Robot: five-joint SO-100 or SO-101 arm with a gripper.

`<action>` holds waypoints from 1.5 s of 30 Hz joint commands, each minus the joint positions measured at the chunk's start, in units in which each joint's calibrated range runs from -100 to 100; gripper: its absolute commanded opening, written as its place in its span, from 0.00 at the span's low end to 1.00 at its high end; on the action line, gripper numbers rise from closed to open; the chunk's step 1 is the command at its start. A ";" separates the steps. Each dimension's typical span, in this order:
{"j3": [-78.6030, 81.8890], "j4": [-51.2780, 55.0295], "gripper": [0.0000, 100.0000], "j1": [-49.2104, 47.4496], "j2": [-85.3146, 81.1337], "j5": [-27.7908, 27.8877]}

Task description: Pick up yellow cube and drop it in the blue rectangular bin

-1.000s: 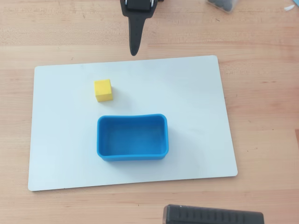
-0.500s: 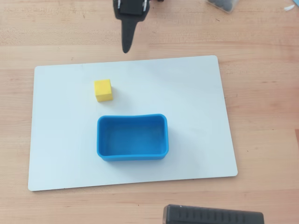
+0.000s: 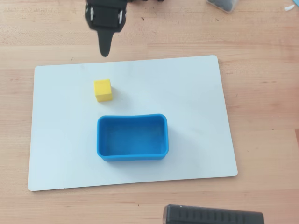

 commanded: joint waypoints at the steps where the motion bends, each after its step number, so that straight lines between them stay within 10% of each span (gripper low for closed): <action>1: -19.64 3.67 0.00 -0.72 13.19 0.73; 45: -36.46 7.22 0.22 0.74 34.65 2.00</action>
